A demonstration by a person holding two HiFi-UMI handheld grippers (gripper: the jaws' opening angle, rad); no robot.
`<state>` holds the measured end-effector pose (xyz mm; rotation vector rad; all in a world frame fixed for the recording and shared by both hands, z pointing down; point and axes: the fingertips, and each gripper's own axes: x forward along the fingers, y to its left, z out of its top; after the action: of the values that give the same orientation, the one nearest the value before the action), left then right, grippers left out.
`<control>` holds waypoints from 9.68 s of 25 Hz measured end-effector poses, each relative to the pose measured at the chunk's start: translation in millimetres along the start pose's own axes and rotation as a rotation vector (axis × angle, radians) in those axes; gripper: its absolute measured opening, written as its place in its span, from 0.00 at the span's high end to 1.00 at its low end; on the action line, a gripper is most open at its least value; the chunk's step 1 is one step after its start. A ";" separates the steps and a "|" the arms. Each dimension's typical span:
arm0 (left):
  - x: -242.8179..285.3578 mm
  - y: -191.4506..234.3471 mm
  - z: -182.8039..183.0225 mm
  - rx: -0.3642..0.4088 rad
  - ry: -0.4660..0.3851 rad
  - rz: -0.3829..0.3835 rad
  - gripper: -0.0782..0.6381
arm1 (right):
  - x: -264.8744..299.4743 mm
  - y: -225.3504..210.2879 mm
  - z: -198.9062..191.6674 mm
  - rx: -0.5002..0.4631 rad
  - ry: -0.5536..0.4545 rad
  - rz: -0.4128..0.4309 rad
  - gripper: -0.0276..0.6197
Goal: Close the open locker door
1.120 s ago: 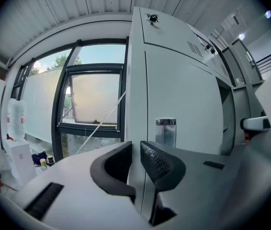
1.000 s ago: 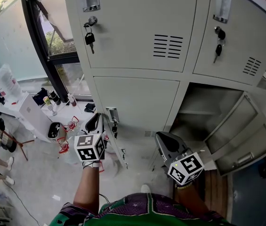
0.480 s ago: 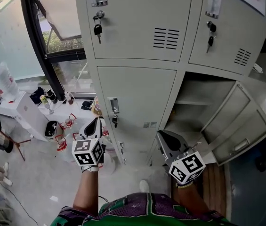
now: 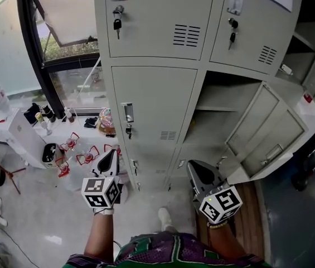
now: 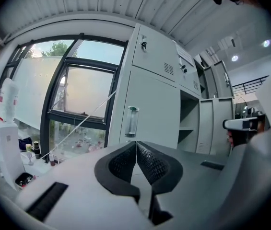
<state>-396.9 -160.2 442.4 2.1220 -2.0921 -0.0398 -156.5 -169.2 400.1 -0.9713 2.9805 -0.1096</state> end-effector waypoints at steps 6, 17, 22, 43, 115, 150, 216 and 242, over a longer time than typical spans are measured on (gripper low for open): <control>-22.9 -30.3 -8.5 0.028 -0.017 -0.082 0.86 | -36.5 -2.9 -10.7 -0.019 0.021 -0.081 0.95; -26.3 -118.2 3.3 0.003 -0.044 -0.239 0.86 | -103.5 -68.5 27.3 -0.064 -0.067 -0.217 0.95; -17.9 -173.0 21.4 0.021 -0.080 -0.254 0.86 | -146.5 -94.6 59.8 -0.107 -0.141 -0.214 0.93; 19.4 -353.5 9.3 0.082 -0.043 -0.405 0.86 | -267.7 -234.6 51.8 -0.161 -0.095 -0.309 0.05; -47.3 -338.0 -49.8 0.085 0.034 -0.053 0.86 | -192.0 -220.7 -4.6 -0.087 -0.002 0.243 0.74; 5.2 -220.1 -6.1 0.100 -0.033 -0.160 0.86 | -74.0 -145.8 -2.8 -0.065 -0.003 0.213 0.78; 136.6 -139.1 38.7 0.114 -0.016 -0.358 0.86 | 112.2 -170.2 7.7 -0.054 -0.025 0.024 0.83; 146.2 -131.8 35.2 0.107 -0.010 -0.361 0.86 | 131.7 -186.8 10.2 -0.065 -0.027 -0.025 0.89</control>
<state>-267.9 -308.1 403.9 2.5405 -1.7239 0.0192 -152.8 -397.9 404.8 -1.0084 2.9657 0.0006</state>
